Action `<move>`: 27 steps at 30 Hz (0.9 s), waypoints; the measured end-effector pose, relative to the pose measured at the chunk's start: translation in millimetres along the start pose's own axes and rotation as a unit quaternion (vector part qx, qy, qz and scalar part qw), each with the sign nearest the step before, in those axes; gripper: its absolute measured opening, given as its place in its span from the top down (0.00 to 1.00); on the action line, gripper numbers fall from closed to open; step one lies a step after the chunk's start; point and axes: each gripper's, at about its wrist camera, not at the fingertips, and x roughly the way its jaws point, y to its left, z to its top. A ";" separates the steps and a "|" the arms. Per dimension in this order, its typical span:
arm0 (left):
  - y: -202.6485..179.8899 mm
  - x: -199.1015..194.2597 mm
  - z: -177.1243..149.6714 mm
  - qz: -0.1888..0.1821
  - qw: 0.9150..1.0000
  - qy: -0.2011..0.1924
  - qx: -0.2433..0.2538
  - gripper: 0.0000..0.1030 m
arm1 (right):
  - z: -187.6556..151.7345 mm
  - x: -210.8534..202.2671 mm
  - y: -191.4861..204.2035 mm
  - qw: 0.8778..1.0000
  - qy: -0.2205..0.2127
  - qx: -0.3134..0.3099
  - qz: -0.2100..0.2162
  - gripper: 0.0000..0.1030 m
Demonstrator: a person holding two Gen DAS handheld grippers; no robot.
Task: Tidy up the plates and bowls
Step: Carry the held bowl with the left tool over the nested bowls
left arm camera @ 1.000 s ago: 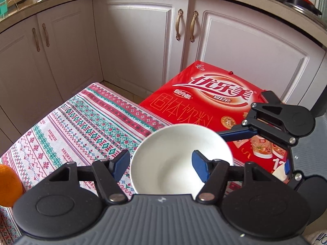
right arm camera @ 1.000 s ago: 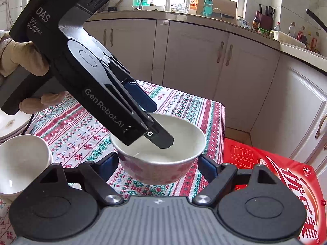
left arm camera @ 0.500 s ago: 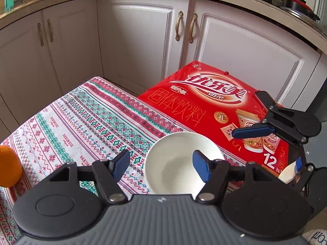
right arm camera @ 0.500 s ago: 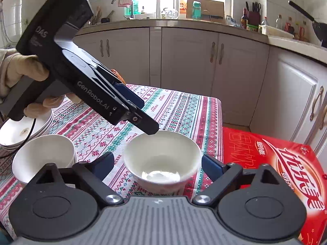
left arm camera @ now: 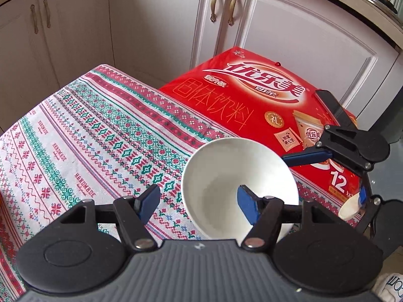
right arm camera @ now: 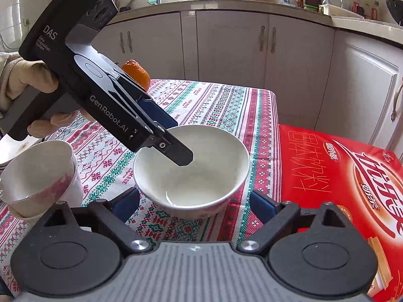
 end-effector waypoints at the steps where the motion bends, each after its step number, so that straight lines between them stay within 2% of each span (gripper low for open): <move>1: 0.8 2.4 0.3 -0.003 1.000 0.003 -0.001 0.36 | 0.0 2.1 0.4 1.000 0.002 -0.004 -0.001 0.06; 11: 1.6 12.2 6.7 -0.021 1.000 0.011 0.005 0.38 | 5.9 12.8 7.4 0.998 0.001 -0.057 -0.004 0.09; 19: -1.5 14.2 8.5 -0.034 0.999 0.014 0.008 0.41 | 2.7 15.7 7.4 0.997 0.004 -0.071 0.002 0.10; 27: -6.5 14.1 9.4 -0.037 0.999 0.014 0.013 0.41 | 1.4 15.1 5.1 0.998 0.003 -0.060 0.002 0.15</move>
